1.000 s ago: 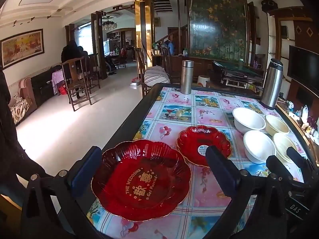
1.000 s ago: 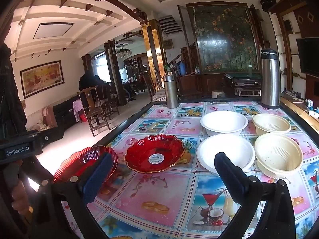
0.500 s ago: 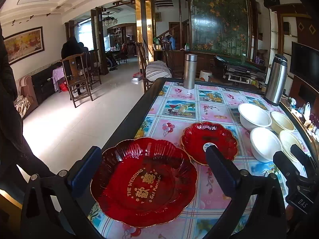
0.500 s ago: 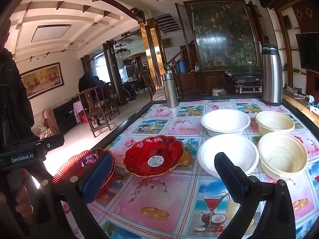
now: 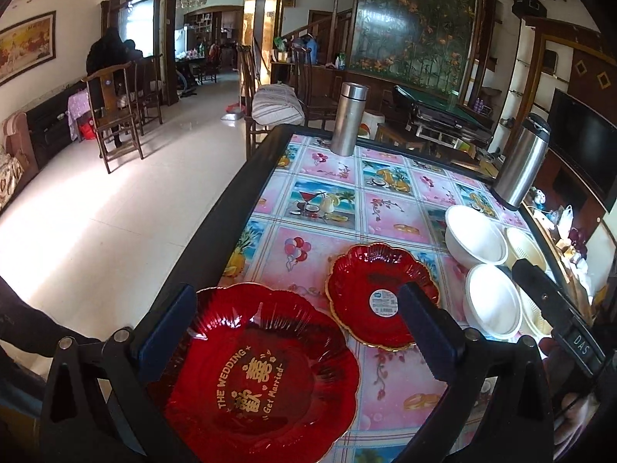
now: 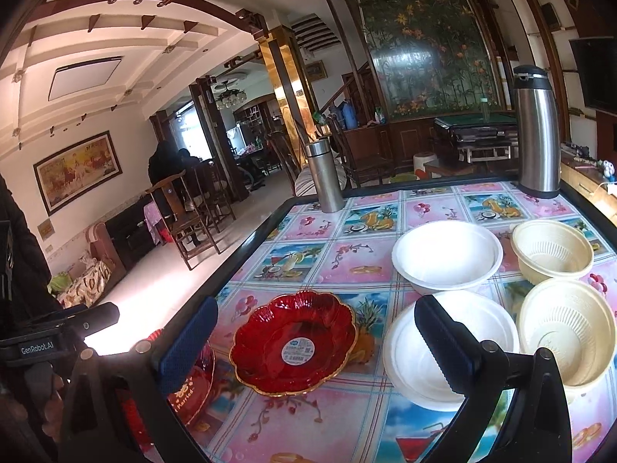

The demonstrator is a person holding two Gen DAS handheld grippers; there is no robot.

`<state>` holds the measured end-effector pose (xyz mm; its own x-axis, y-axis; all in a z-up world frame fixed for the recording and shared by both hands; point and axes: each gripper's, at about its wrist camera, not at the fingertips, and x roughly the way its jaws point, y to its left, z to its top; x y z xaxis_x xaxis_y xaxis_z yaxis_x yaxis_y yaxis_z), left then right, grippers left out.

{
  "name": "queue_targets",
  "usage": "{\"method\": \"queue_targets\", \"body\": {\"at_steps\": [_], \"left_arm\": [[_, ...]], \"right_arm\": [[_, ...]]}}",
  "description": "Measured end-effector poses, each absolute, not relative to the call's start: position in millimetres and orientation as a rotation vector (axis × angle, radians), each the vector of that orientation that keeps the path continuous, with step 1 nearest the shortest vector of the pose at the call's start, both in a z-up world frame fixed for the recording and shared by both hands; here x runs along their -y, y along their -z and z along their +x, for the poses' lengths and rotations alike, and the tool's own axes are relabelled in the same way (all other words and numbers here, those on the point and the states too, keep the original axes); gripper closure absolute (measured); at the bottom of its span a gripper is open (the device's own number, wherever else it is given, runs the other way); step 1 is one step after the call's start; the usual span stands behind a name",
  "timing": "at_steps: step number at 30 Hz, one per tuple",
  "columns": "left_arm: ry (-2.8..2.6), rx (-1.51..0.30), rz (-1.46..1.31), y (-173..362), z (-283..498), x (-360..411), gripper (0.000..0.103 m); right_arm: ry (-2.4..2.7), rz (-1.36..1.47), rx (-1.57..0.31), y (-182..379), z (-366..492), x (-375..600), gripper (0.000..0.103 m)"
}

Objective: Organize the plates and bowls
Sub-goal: 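Move the left gripper toward the small red scalloped plate, then close the left gripper on the rim of the small red plate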

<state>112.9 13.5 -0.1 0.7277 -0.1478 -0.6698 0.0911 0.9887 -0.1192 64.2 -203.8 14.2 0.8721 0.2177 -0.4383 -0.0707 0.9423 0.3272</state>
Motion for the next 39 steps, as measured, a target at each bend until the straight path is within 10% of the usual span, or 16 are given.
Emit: {"method": "queue_targets", "body": {"at_steps": [16, 39], "left_arm": [[0.406, -1.260, -0.099, 50.8, 252.3, 24.5, 0.000], [0.407, -1.419, -0.239, 88.1, 273.1, 30.8, 0.000]], "right_arm": [[-0.437, 0.761, -0.743, 30.0, 128.5, 211.5, 0.001], [-0.493, 0.932, -0.895, 62.7, 133.0, 220.3, 0.001]]}}
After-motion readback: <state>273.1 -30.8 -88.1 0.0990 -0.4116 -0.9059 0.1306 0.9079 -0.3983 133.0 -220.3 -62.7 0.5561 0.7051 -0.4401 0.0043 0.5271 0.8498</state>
